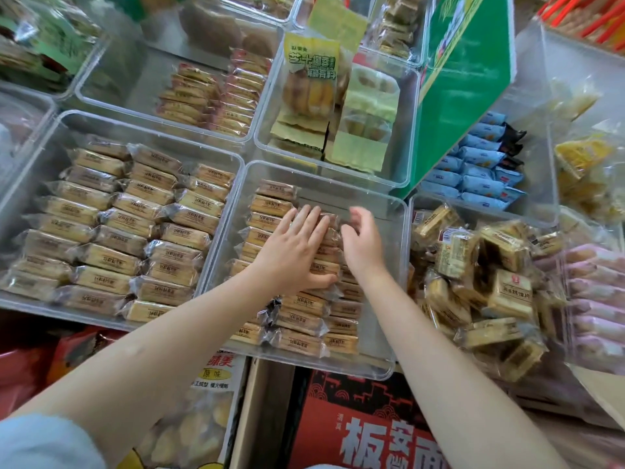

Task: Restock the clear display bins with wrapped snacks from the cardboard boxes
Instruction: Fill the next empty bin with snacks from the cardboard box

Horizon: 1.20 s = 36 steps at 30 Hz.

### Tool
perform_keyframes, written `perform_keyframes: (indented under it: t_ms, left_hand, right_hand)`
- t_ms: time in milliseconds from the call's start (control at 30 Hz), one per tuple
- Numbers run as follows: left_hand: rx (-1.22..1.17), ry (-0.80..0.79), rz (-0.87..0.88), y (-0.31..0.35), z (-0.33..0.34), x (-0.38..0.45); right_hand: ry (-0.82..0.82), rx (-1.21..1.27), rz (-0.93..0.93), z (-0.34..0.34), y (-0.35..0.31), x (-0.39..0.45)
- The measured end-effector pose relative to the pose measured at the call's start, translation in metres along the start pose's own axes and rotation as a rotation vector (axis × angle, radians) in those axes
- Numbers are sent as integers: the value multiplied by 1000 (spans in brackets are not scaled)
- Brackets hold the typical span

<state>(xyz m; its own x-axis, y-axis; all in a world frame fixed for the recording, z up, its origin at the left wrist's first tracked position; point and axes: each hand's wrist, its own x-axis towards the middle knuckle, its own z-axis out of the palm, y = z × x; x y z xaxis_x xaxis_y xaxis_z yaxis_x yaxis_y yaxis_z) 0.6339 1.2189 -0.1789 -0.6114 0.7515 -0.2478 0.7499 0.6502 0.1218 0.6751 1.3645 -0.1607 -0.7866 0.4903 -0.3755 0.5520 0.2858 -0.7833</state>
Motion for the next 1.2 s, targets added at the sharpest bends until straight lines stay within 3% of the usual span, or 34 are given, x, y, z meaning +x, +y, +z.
perform_keyframes:
  t_ms: [67,133,267,467,567,733,900,1067,1200]
  left_hand:
    - [26,1,0,-2,-1,0]
    - [63,2,10,-4,-9,5]
    - [108,-10,50,-11,-21,25]
    - [-128,28,33,-18,-18,30]
    - [-136,103,11,-15,-17,30]
    - [44,137,14,-14,-3,28]
    - [49,7,-49,-1,0,29]
    - [-20,-13,-75,5,-16,15]
    - [-167,170,6,54,-54,-27]
  right_hand:
    - [150,-26,163,5,11,-27]
    - [40,-95,281,14,21,-54]
    - [-27,-85,183,21,35,-75]
    - [-34,-49,156,28,25,-71]
    - [-25,-62,143,34,22,-76]
    - [13,-250,111,39,20,-68]
    - [-18,-579,115,44,25,-58]
    - [-174,-576,99,-3,10,-81]
    - [-263,-458,-47,-91,-11,-148]
